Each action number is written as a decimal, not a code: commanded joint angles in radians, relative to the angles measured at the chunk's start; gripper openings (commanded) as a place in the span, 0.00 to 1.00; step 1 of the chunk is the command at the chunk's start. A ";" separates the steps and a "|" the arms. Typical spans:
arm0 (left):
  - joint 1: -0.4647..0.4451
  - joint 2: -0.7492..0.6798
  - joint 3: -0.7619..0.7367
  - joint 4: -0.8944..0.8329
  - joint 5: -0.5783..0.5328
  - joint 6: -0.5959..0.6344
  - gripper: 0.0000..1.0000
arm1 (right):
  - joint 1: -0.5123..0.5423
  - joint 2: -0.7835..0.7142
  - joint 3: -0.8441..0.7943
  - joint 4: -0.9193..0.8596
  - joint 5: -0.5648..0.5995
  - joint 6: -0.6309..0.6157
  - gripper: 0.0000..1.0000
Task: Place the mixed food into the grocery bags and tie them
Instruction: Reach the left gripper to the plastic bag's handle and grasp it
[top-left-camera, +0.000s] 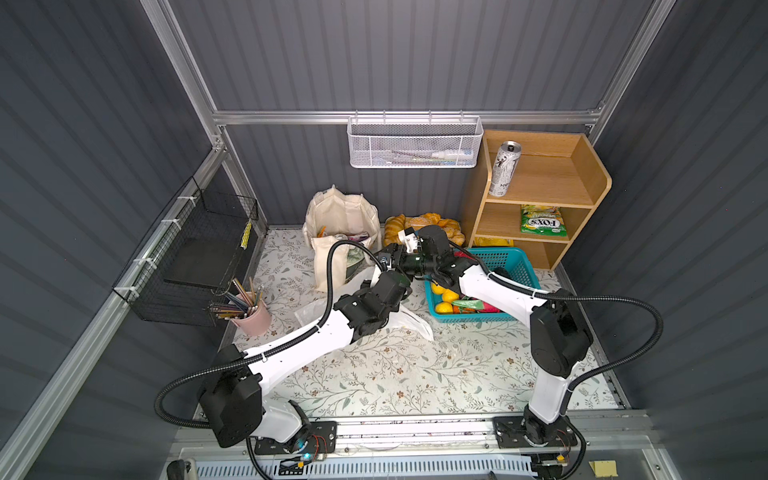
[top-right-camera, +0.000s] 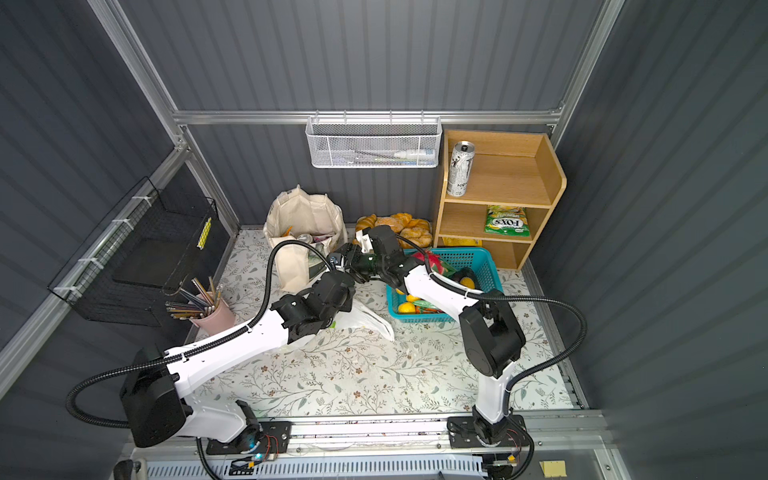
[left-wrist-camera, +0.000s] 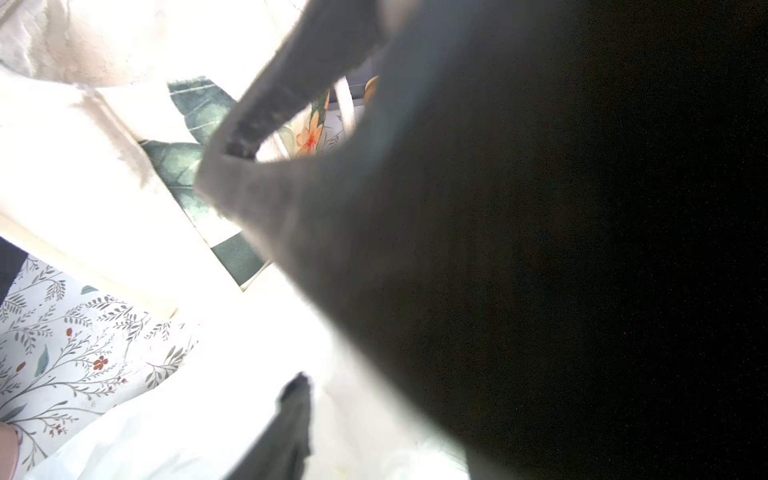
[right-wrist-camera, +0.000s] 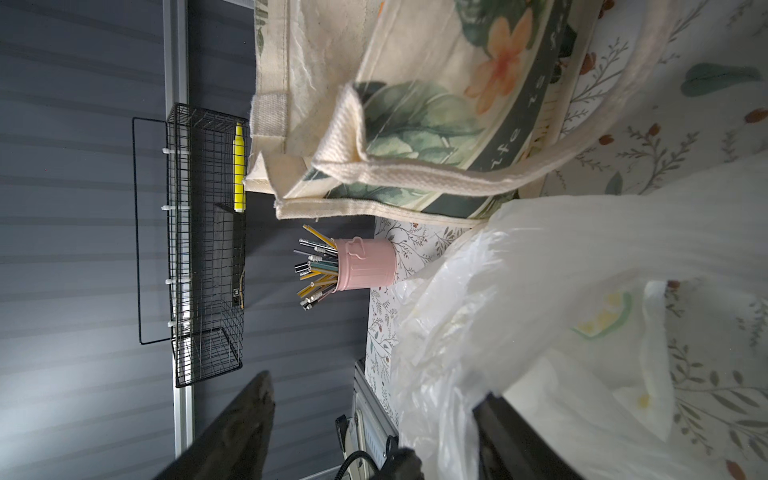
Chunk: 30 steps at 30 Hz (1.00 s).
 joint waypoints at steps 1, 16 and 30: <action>0.021 0.000 -0.042 -0.032 -0.018 -0.010 0.41 | 0.020 -0.041 0.010 0.064 -0.078 -0.007 0.73; 0.096 -0.181 -0.122 0.053 0.208 0.107 0.00 | -0.013 -0.070 -0.009 0.029 -0.047 -0.041 0.72; 0.159 -0.255 -0.092 -0.087 0.423 0.109 0.78 | -0.012 -0.075 -0.028 0.024 -0.060 -0.060 0.72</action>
